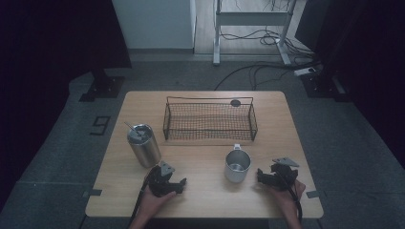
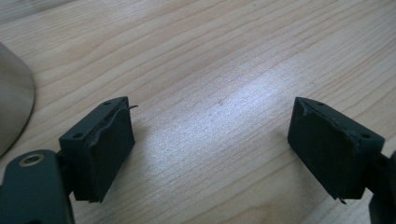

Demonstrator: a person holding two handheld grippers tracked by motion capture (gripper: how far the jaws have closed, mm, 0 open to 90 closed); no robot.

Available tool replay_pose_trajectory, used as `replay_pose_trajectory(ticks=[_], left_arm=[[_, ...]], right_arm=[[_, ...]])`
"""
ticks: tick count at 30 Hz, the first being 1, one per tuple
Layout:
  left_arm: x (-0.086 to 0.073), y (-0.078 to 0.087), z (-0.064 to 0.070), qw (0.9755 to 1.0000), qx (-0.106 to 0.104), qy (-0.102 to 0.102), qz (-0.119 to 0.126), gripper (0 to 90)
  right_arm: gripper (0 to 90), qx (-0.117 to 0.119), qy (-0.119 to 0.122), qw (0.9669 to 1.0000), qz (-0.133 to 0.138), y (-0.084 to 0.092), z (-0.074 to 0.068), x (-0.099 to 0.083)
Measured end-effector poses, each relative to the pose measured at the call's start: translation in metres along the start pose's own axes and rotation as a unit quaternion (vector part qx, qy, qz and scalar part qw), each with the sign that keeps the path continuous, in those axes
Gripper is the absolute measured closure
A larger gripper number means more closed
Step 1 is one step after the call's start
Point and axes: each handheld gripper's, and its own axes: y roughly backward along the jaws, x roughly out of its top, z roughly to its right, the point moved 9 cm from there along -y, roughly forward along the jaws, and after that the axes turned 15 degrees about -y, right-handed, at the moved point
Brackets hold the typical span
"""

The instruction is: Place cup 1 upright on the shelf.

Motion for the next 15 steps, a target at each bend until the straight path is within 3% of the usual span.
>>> replay_pose_trajectory(ticks=[10, 15], left_arm=[[-0.0007, 0.0007, -0.0014, 1.0, 0.0, 0.004, 0.001, 14.8], [-0.0042, 0.0074, -0.0025, 0.9999, 0.009, -0.006, 0.012, 14.9]], right_arm=[[4.8, 0.01, 0.01, 0.9999, 0.002, 0.0024, -0.0008, -0.0014], [4.9, 0.011, 0.01, 0.9999, 0.001, 0.0025, -0.0009, -0.0014]])
